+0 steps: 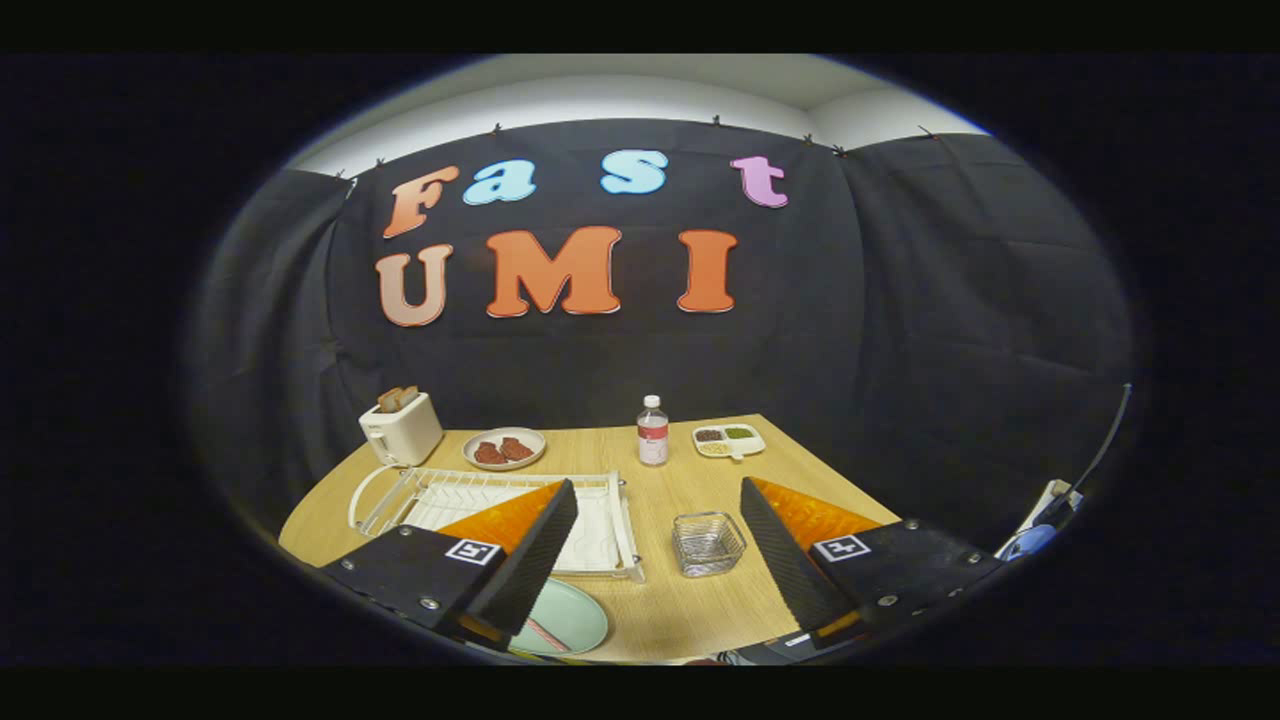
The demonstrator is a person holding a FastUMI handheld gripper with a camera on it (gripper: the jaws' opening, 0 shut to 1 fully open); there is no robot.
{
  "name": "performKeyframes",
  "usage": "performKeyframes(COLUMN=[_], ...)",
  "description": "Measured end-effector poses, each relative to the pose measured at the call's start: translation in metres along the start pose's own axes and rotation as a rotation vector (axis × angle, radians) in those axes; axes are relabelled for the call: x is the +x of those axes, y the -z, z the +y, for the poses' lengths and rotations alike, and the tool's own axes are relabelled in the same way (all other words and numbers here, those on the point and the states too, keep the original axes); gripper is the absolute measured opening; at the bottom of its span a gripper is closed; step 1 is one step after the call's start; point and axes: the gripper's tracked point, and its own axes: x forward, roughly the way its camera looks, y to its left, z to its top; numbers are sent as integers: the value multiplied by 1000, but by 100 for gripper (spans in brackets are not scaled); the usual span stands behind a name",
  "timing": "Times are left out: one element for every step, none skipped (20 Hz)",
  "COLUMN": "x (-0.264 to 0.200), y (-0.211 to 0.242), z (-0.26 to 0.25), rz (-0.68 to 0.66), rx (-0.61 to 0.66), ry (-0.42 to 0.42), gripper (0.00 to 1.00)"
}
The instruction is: Take the plate from the dish rack, then take the spoon from the basket and place it into the plate.
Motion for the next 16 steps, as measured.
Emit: performKeyframes(x=[-1,-2,-3,-4,-4,-5,-4,-4,-3,-3,-3,-2,-1,0,1,1], y=[-2,-3,-3,-3,-3,-4,-5,-4,-5,-6,-6,-5,-5,-4,-4,-4], z=[-1,-3,-4,-6,-7,-7,-7,-8,-9,-10,-11,-10,-8,-8,-8,-7], rz=[-5,-10,-12,-13,-14,-16,-19,-20,-21,-23,-23,-24,-26,-26,-26,-27], rx=[3,6,7,9,11,14,17,19,19,20,21,25,28,31,33,34], ry=[2,7,9,15,18,18,20,24,27,30,33,33,31,31,32,29], gripper=[97,98,98,98,98,98,98,98,97,97,98,98,98,98,98,98])
